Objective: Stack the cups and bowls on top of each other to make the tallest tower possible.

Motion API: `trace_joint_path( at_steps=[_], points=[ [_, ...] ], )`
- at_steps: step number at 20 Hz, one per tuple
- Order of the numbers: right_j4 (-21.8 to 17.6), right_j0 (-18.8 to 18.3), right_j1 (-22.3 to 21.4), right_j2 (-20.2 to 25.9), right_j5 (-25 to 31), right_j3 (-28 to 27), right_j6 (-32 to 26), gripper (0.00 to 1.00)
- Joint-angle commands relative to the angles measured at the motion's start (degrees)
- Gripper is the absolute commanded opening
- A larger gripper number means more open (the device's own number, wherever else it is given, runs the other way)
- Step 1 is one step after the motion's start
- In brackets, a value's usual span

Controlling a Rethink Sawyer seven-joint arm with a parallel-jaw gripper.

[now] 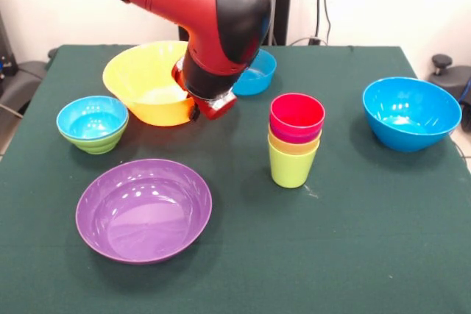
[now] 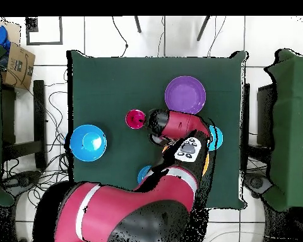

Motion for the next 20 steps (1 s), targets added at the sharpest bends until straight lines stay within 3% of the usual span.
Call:
trace_joint_path(
  at_steps=[1, 14, 20],
  points=[
    [-11.83, 1.30, -1.14, 1.55, 2.28, -1.32, -11.04, 0.00],
    [-15.43, 0.75, -4.86, 3.96, 8.27, -0.89, -7.92, 0.00],
    [-15.25, -0.22, -5.80, 5.38, 9.14, -0.22, -7.54, 0.00]
  ],
)
